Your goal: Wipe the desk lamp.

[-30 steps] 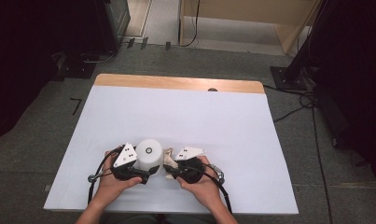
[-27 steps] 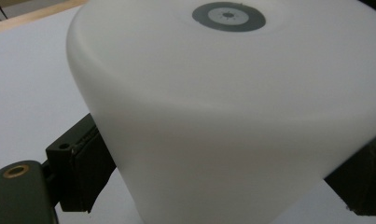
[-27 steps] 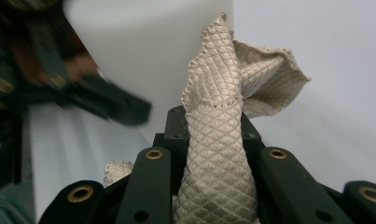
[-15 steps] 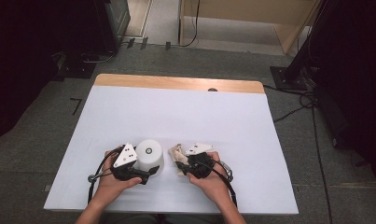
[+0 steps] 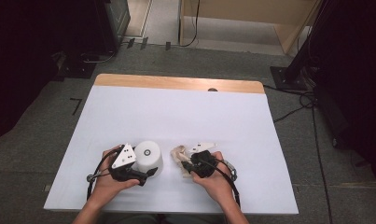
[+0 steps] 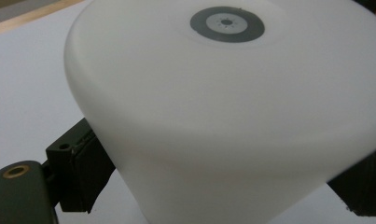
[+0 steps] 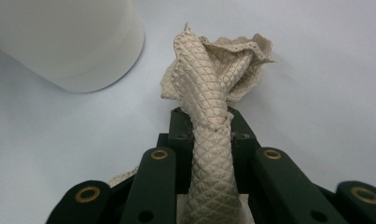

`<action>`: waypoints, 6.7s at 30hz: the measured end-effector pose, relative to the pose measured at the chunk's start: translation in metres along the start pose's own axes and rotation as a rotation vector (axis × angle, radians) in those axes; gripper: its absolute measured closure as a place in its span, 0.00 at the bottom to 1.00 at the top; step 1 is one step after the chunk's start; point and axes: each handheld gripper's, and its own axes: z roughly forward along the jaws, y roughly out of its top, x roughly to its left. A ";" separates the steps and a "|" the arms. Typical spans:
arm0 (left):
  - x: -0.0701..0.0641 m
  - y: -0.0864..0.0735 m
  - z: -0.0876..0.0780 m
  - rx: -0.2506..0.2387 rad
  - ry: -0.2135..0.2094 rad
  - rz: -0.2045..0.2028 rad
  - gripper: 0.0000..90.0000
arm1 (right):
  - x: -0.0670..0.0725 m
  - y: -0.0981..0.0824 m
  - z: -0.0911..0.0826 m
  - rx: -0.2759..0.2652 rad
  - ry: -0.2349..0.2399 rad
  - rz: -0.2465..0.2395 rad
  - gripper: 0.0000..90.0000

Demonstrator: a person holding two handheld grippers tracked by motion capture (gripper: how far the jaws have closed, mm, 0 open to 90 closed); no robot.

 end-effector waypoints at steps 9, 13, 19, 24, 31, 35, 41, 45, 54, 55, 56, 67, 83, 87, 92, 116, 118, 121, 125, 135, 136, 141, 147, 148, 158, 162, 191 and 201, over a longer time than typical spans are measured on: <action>0.002 -0.001 0.000 -0.001 -0.008 -0.008 0.09 | 0.032 0.019 -0.034 -0.338 0.248 -0.106 0.86; 0.002 -0.001 0.000 0.000 -0.006 -0.004 0.09 | 0.036 0.017 -0.025 -0.330 0.279 -0.110 0.86; 0.002 -0.001 0.000 0.001 -0.003 -0.006 0.09 | 0.031 0.005 0.011 -0.215 0.297 -0.074 0.86; 0.002 -0.001 0.000 0.001 -0.004 -0.009 0.09 | 0.031 0.005 0.014 -0.189 0.274 -0.088 0.86; 0.002 -0.002 0.000 -0.001 -0.006 -0.010 0.09 | 0.036 0.019 -0.020 -0.389 0.285 -0.114 0.86; 0.002 -0.002 0.000 0.000 -0.006 -0.011 0.09 | 0.040 0.022 -0.026 -0.412 0.295 -0.131 0.86; 0.002 -0.002 0.000 0.000 -0.008 -0.014 0.09 | 0.029 0.013 -0.002 -0.318 0.314 -0.079 0.86; 0.002 -0.002 0.001 -0.002 -0.008 -0.016 0.09 | 0.024 0.008 0.014 -0.211 0.305 -0.052 0.86; 0.002 -0.002 0.001 -0.001 -0.008 -0.017 0.09 | 0.022 0.005 0.024 -0.147 0.285 -0.032 0.86; 0.002 -0.002 0.001 -0.001 -0.009 -0.017 0.09 | 0.021 0.007 0.019 -0.174 0.296 -0.029 0.86; 0.002 -0.003 0.001 -0.002 -0.008 -0.017 0.09 | 0.021 0.010 0.014 -0.208 0.304 -0.025 0.86; 0.002 -0.002 0.004 -0.004 -0.014 -0.033 0.08 | 0.027 0.015 -0.005 -0.317 0.311 -0.056 0.86; -0.001 -0.003 -0.012 -0.076 0.005 -0.149 0.01 | -0.024 0.003 -0.004 -0.226 0.074 0.034 0.85; -0.012 -0.002 -0.010 -0.075 0.089 -0.220 0.01 | -0.036 0.004 0.001 -0.205 -0.031 0.058 0.85; -0.030 0.003 -0.001 -0.068 0.207 -0.267 0.01 | -0.037 0.005 0.009 -0.190 -0.078 0.057 0.85; -0.006 0.017 0.009 -0.114 0.040 -0.008 0.09 | -0.001 -0.007 -0.007 -0.277 0.199 -0.065 0.85; -0.005 0.021 0.013 -0.139 0.012 0.012 0.09 | 0.003 -0.011 -0.008 -0.269 0.211 -0.072 0.85; -0.005 0.023 0.021 -0.121 0.008 0.027 0.09 | 0.006 -0.019 -0.004 -0.227 0.207 -0.069 0.85; -0.005 0.021 0.031 -0.083 0.000 0.036 0.09 | 0.008 -0.025 0.007 -0.187 0.213 -0.054 0.85; -0.005 0.015 0.024 -0.087 -0.032 0.013 0.09 | 0.012 -0.012 -0.006 -0.286 0.201 -0.103 0.85; -0.005 0.014 0.023 -0.087 -0.036 0.015 0.09 | 0.012 -0.010 -0.009 -0.302 0.198 -0.111 0.85; -0.010 0.012 0.020 -0.090 -0.045 0.014 0.09 | 0.012 0.003 -0.028 -0.388 0.212 -0.132 0.85; -0.011 0.009 0.017 -0.092 -0.038 -0.003 0.09 | 0.013 0.013 -0.036 -0.434 0.240 -0.166 0.85; -0.011 0.009 0.017 -0.092 -0.040 -0.004 0.09 | 0.011 0.011 -0.034 -0.442 0.249 -0.155 0.85; -0.009 0.011 0.020 -0.080 -0.059 -0.002 0.09 | 0.006 -0.008 0.011 -0.157 0.179 -0.102 0.85; -0.007 0.012 0.022 -0.080 -0.071 0.005 0.09 | 0.007 -0.011 0.010 -0.160 0.177 -0.090 0.85; -0.013 0.004 0.027 -0.076 -0.064 -0.010 0.09 | 0.003 -0.001 -0.018 -0.288 0.233 -0.102 0.85; -0.010 0.008 0.029 -0.066 -0.090 0.029 0.09 | -0.008 -0.014 -0.002 -0.162 0.153 -0.037 0.85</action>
